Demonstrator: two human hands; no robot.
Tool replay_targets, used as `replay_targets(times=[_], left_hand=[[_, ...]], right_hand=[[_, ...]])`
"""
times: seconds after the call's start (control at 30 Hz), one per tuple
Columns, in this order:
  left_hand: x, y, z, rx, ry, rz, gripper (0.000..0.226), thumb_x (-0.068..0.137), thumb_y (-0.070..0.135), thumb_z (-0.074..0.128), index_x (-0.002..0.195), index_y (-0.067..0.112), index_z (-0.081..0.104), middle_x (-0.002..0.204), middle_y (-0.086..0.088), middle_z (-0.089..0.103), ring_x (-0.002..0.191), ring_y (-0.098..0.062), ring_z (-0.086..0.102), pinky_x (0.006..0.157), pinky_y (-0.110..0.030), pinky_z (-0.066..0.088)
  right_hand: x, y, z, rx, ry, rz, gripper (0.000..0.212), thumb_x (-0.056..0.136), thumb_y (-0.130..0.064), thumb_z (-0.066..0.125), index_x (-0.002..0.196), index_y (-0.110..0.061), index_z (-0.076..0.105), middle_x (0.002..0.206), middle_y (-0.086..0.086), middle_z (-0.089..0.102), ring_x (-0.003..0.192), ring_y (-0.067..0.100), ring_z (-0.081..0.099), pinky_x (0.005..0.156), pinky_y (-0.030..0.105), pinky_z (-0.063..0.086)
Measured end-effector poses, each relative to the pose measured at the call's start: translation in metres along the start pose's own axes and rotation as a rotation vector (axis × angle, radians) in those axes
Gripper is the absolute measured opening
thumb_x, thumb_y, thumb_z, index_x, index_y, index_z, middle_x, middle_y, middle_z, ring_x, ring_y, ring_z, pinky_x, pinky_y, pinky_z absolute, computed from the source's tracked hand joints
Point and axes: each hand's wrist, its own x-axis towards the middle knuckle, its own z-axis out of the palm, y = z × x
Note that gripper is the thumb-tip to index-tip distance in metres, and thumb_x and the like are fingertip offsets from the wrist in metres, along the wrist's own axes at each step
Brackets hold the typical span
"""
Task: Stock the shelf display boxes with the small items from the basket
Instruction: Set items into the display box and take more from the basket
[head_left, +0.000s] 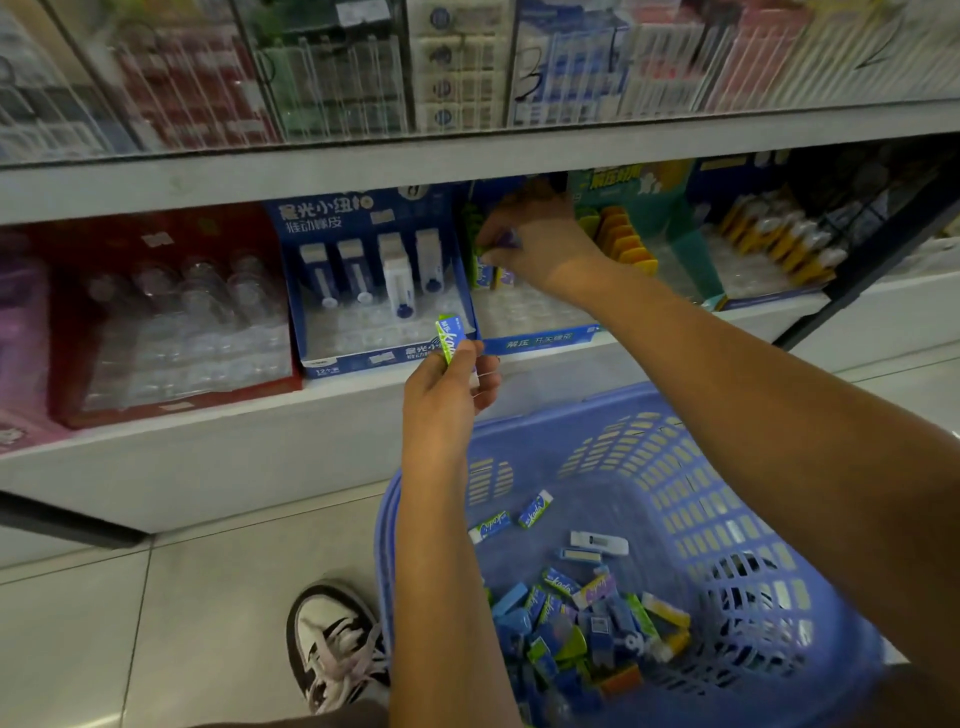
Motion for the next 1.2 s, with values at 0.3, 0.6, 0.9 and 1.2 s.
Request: replay_targets(times=[0.3, 0.6, 0.9, 1.2], left_hand=[[-0.002, -0.004, 0.0, 0.162, -0.078, 0.083, 0.011, 0.094, 0.026, 0.057, 0.094, 0.023, 0.068, 0.076, 0.008, 0.068, 0.06, -0.001, 0.059, 0.06, -0.014, 0.05], [-0.005, 0.0, 0.005, 0.334, -0.207, 0.245, 0.011, 0.092, 0.016, 0.059, 0.087, 0.019, 0.068, 0.078, 0.005, 0.071, 0.057, 0.002, 0.057, 0.06, -0.013, 0.05], [0.0, 0.002, 0.031, 0.962, -0.273, 0.436, 0.058, 0.098, 0.028, 0.049, 0.148, 0.011, 0.027, 0.156, -0.003, 0.025, 0.143, -0.017, 0.023, 0.11, -0.019, 0.017], [0.007, -0.012, 0.035, 1.245, -0.312, 0.439, 0.064, 0.098, 0.024, 0.047, 0.151, 0.006, 0.015, 0.159, -0.005, 0.01, 0.147, -0.019, 0.004, 0.118, -0.027, 0.007]], right_hand=[[0.004, -0.007, -0.013, -0.001, -0.028, 0.033, 0.025, 0.086, -0.024, 0.065, 0.11, -0.016, 0.066, 0.122, 0.008, 0.055, 0.117, 0.024, 0.049, 0.097, 0.03, 0.041], [-0.095, 0.001, -0.012, 0.929, -0.205, 0.026, 0.02, 0.082, -0.014, 0.071, 0.101, -0.023, 0.068, 0.096, 0.003, 0.072, 0.081, 0.002, 0.067, 0.08, 0.018, 0.055], [-0.067, 0.023, -0.025, 0.736, 0.189, 0.122, 0.02, 0.088, -0.011, 0.064, 0.107, -0.014, 0.066, 0.093, -0.002, 0.066, 0.085, 0.006, 0.062, 0.079, 0.008, 0.049], [-0.032, 0.006, 0.005, 0.48, 0.151, -0.031, 0.019, 0.087, -0.011, 0.064, 0.105, -0.004, 0.067, 0.102, 0.011, 0.069, 0.092, 0.019, 0.065, 0.081, 0.017, 0.047]])
